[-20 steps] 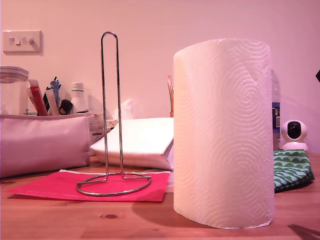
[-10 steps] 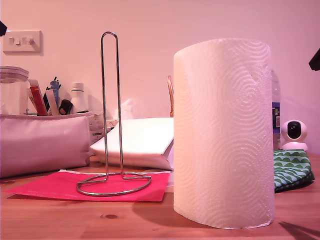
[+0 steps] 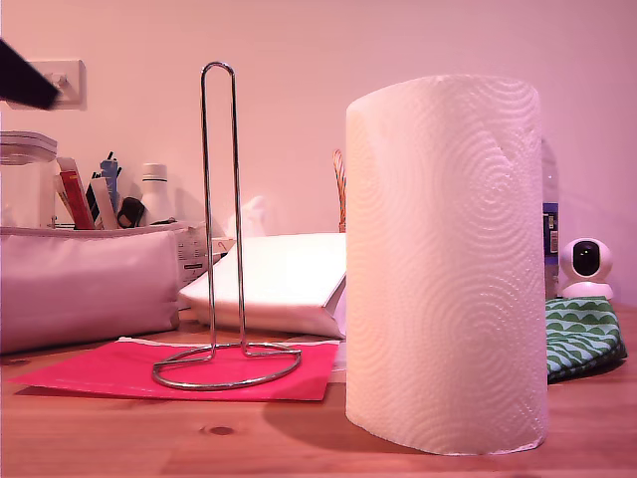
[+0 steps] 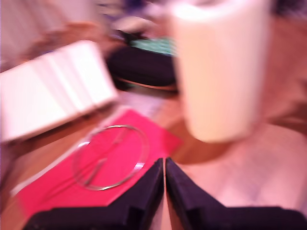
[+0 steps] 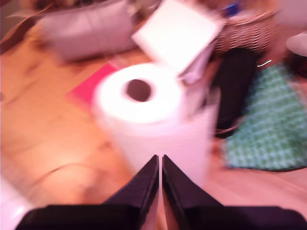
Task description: Insert the paper towel roll into the metallic stand.
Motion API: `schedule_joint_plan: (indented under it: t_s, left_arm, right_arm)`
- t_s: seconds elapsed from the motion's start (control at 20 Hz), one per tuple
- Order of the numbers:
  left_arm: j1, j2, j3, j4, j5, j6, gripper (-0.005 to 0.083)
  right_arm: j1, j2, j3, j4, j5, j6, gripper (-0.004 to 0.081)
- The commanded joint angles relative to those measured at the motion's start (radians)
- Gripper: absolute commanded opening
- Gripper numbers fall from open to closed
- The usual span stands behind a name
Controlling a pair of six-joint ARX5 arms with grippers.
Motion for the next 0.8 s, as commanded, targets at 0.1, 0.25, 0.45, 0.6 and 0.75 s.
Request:
schedule_joint_plan:
  t_s: [0.1,0.25,0.45,0.6,0.75]
  left_arm:
    - [-0.037,0.072,0.014,0.008,0.023,0.042,-0.0024]
    - [-0.058,0.101,0.014,0.013,0.037,0.042,-0.0024]
    - [-0.065,0.102,0.014,0.014,0.037,0.041,-0.0024]
    - [-0.065,0.102,0.014,0.014,0.037,0.041,-0.0024]
    - [-0.065,0.102,0.014,0.014,0.037,0.037,-0.0024]
  right_arm:
    - [0.024,0.226,0.253,-0.169,-0.109,0.053,0.0000]
    - [0.029,0.413,0.451,-0.335,-0.108,0.053,0.0001]
    - [0.032,0.628,0.653,-0.468,-0.107,0.050,0.0077]
    - [0.066,0.733,0.739,-0.468,-0.107,0.025,0.0319]
    - [0.102,0.826,0.800,-0.468,-0.106,0.021,0.0388]
